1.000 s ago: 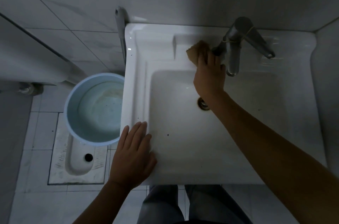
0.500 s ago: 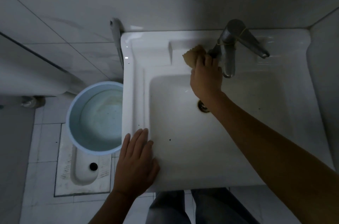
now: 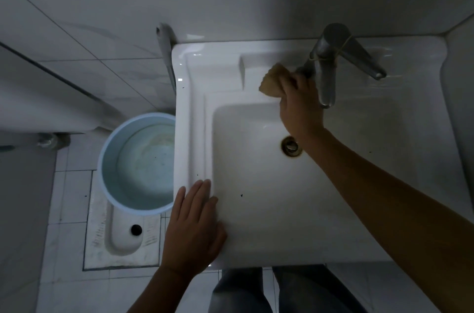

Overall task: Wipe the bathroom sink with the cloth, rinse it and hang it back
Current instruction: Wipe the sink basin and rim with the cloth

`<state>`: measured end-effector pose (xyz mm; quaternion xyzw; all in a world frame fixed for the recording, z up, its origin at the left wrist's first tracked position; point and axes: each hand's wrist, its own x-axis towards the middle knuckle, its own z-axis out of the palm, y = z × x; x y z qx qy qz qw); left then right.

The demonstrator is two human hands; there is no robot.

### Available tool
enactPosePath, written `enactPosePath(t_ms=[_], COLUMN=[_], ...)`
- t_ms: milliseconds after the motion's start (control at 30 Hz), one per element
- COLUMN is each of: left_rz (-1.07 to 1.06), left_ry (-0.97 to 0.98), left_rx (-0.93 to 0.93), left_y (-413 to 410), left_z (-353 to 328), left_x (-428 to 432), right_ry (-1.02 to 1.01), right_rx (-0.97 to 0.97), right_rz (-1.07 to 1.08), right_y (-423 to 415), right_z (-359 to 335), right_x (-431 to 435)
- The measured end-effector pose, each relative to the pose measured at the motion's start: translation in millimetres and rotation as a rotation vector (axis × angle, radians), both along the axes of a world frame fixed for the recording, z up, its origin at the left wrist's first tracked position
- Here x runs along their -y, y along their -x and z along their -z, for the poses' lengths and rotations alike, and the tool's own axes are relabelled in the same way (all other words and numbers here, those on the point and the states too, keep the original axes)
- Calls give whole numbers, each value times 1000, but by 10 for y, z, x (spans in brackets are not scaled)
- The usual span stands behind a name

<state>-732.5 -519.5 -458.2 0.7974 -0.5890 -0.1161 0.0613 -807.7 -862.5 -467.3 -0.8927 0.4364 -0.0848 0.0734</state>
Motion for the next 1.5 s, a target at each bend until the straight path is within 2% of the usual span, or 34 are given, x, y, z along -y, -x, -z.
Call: enactPosePath(t_ms=[133,300,400,767,1033,1167,1267,1400,1500], left_rz=[-1,-23,-28,-52,-119,-227,-216,-142,-127], left_ry=[-35,-34,-18,78,254,148,117,68,49], left_rx=[24,13,13,-24,-81,-37,-55,-46,-44], left_y=[8,18,25,30,112,158,147,113,100], left_z=[20,35,43,29,-112,-119,-100,-108,-118], left_x=[-5,-7,-6,-4,-350,-835,-980,-1040,-1092], right_ry=[-49,-241,-258,-319,-505,-581,-618,-524,-456], right_rx=[35,310,283,284,228,210,161,21,-60], right_rz=[80,-58,-249,-326,-446,-467,-526,-639,-647], right_y=[-346,-731,-1053,-1086,-466,-74,250,733,1023], right_z=[24,47,17,46,-52,-126,-175,-264,-367], right_x=[-256,-772,-1019,-1081,-1644,-2119,-2424,-2658,-2574])
